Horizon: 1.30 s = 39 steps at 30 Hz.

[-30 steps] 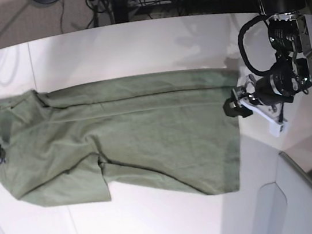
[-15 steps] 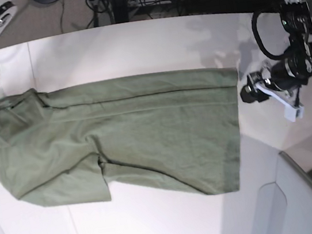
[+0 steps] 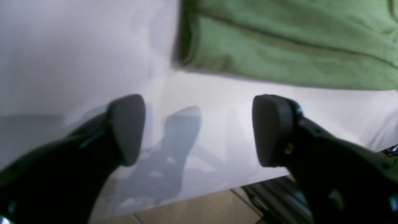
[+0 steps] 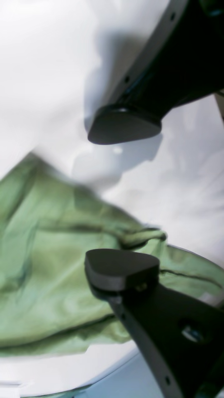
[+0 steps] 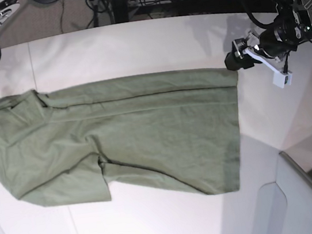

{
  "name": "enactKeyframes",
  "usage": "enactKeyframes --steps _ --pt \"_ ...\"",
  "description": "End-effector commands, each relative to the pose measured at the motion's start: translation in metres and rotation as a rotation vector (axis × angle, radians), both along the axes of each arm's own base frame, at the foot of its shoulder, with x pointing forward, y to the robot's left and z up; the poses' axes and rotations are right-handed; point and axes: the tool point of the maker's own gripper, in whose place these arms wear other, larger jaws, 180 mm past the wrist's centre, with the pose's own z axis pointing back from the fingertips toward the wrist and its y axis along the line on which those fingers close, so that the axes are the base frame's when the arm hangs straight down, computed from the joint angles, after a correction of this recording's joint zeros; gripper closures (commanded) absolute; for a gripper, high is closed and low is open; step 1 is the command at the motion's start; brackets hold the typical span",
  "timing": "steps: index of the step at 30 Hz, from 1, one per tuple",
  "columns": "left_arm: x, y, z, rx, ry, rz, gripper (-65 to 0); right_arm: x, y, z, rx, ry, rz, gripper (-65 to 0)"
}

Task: Layout the t-shirt on the table in an organized manner, then fold the t-shirt properly
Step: 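Release and regrasp the shirt edge with both grippers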

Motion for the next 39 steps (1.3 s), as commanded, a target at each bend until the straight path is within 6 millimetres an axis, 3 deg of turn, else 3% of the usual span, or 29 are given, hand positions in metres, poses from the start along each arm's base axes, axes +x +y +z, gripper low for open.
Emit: enactKeyframes --steps 1,8,16,23,36,39 --pt "0.011 0.004 0.012 0.008 -0.051 -0.006 -47.6 0.012 -0.016 0.013 -0.038 -0.049 -0.016 -49.4" --pt "0.010 -0.004 0.010 -0.013 -0.049 0.000 -48.4 0.007 -0.024 -0.006 -0.030 -0.038 -0.079 -49.4" --pt "0.010 -0.008 0.008 -0.025 -0.049 0.003 -48.4 0.015 -0.028 -0.016 0.022 -0.033 -0.099 -49.1" --pt "0.009 -0.017 0.006 -0.049 -0.049 0.010 -48.4 0.017 -0.023 -0.017 0.034 -0.034 -0.095 -30.3" --pt "0.021 -0.037 0.006 -0.111 -0.130 0.077 -48.4 0.017 -0.022 -0.018 0.036 -0.031 -0.092 -27.2" --pt "0.021 -0.037 0.005 -0.115 -0.131 0.084 -48.4 0.017 -0.021 -0.018 0.038 -0.031 -0.091 -16.8"
